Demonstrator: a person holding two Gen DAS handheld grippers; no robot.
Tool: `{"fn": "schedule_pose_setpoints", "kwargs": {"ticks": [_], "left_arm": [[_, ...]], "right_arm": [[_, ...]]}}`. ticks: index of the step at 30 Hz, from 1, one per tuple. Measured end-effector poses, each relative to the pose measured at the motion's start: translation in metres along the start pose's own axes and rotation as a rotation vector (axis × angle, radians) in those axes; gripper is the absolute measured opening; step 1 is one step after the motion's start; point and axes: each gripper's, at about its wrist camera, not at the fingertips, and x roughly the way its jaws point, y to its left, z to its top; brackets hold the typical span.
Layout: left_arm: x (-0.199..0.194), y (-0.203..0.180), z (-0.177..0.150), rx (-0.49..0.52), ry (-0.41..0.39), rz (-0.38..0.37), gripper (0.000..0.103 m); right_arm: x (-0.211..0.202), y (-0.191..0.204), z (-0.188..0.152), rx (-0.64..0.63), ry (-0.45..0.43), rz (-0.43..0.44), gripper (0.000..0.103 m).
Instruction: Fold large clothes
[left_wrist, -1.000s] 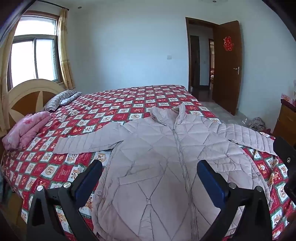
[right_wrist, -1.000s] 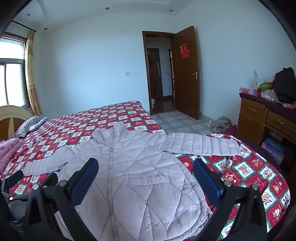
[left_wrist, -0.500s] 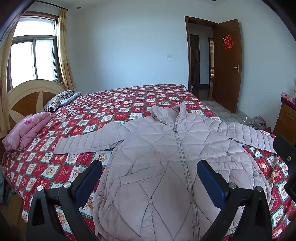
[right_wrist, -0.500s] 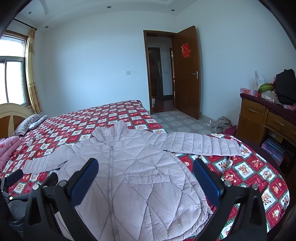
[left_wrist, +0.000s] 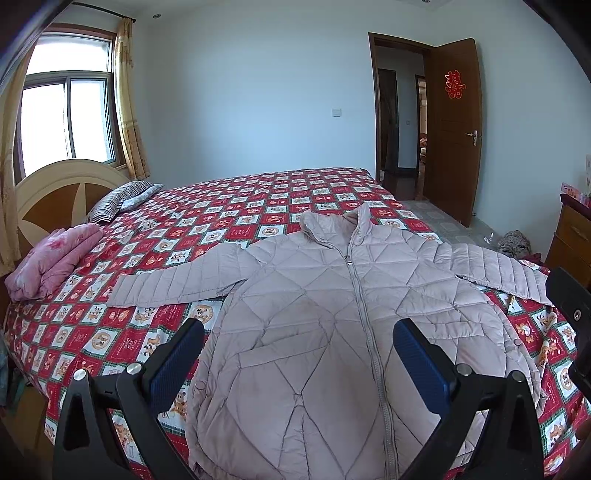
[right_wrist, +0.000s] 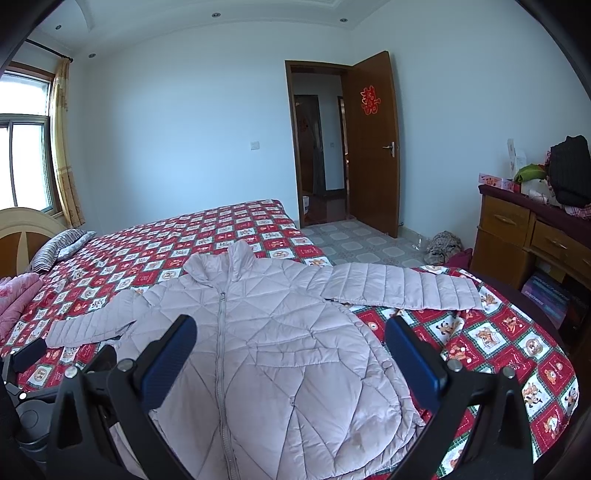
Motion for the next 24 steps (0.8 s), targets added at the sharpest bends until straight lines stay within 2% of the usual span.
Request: {"fn": "schedule_pose_setpoints", "kwargs": {"ticks": [24], "left_arm": [[0.0013,-0.0033,-0.0008,0.001,-0.002,-0.003,0.102]], "right_arm": [[0.0034,-0.0006,-0.0001,-0.002,0.014,-0.004,0.103]]}}
